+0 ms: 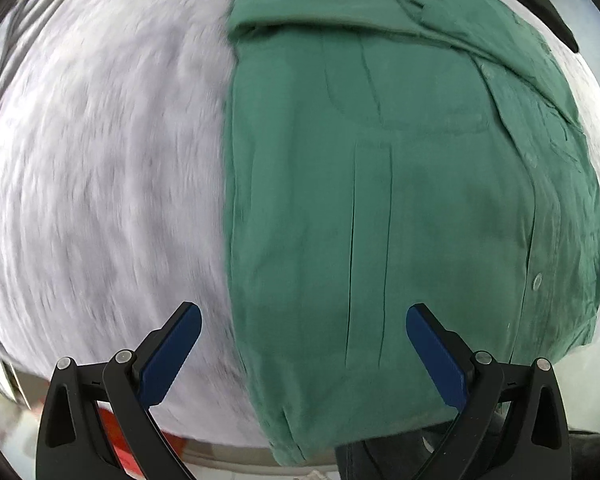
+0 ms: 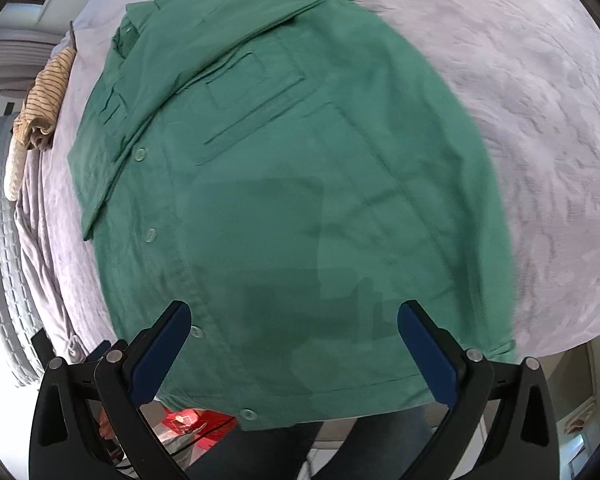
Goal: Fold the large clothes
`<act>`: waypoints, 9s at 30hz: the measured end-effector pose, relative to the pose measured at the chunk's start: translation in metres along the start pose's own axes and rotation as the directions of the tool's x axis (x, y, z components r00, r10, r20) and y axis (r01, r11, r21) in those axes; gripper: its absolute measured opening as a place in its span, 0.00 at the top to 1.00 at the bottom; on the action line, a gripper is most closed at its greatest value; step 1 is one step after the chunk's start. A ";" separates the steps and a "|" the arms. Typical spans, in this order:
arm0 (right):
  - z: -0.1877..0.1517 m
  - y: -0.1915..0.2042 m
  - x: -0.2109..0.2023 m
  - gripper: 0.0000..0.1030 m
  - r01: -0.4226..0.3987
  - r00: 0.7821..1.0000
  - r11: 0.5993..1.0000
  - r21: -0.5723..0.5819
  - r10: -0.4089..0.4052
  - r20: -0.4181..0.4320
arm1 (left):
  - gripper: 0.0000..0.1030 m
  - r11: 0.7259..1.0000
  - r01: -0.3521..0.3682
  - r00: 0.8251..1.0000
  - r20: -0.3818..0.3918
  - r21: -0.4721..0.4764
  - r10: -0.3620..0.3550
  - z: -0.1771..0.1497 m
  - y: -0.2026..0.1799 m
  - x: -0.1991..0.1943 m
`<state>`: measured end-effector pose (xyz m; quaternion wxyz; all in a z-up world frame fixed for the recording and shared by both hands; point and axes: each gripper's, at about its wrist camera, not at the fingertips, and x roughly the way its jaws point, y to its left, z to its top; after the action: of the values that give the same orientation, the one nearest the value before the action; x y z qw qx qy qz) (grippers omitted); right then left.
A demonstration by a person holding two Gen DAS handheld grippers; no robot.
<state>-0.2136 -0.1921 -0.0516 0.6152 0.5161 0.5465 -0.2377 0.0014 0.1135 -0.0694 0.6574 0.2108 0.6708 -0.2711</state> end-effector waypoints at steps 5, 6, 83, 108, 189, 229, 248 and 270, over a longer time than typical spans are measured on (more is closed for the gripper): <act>-0.015 -0.039 -0.018 0.00 0.010 0.999 1.000 0.029 -0.012 0.049 | 0.00 0.997 0.010 0.999 -0.053 -0.073 -0.014 -0.044 0.001 0.013; -0.018 -0.051 -0.020 0.00 0.010 0.999 0.999 0.047 -0.012 0.050 | 0.00 0.997 0.009 0.998 -0.058 -0.080 -0.013 -0.052 0.002 0.016; 0.321 0.086 0.020 0.48 -0.493 0.870 0.863 0.111 0.485 0.087 | 0.61 0.889 0.312 0.935 0.276 -0.336 -0.224 0.269 0.051 -0.010; 0.309 0.073 0.037 1.00 -0.045 0.988 0.991 -0.127 0.063 0.138 | 0.00 0.969 -0.098 0.967 0.208 -0.228 0.147 0.244 0.035 0.030; 0.135 0.040 -0.013 0.96 0.156 0.973 0.963 -0.221 -0.112 0.200 | 0.95 0.984 -0.048 0.967 0.237 -0.172 0.089 0.066 0.097 -0.047; 0.058 0.080 -0.015 0.48 0.111 0.993 0.948 -0.299 -0.091 0.080 | 0.95 0.984 -0.078 0.992 0.090 -0.161 0.093 -0.110 -0.001 -0.053; 0.045 0.098 -0.029 0.20 0.084 0.990 0.943 -0.322 -0.043 0.132 | 0.01 0.972 -0.143 0.971 0.162 -0.185 0.174 -0.130 -0.021 -0.085; 0.024 0.122 -0.007 0.14 0.005 0.997 0.930 -0.368 0.021 0.068 | 0.01 0.988 -0.101 0.980 0.161 -0.114 0.118 -0.126 -0.024 -0.097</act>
<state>-0.1008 -0.1727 -0.0025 0.7209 0.3853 0.5571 -0.1466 -0.1055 0.1831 0.0275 0.7356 0.1890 0.6137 -0.2157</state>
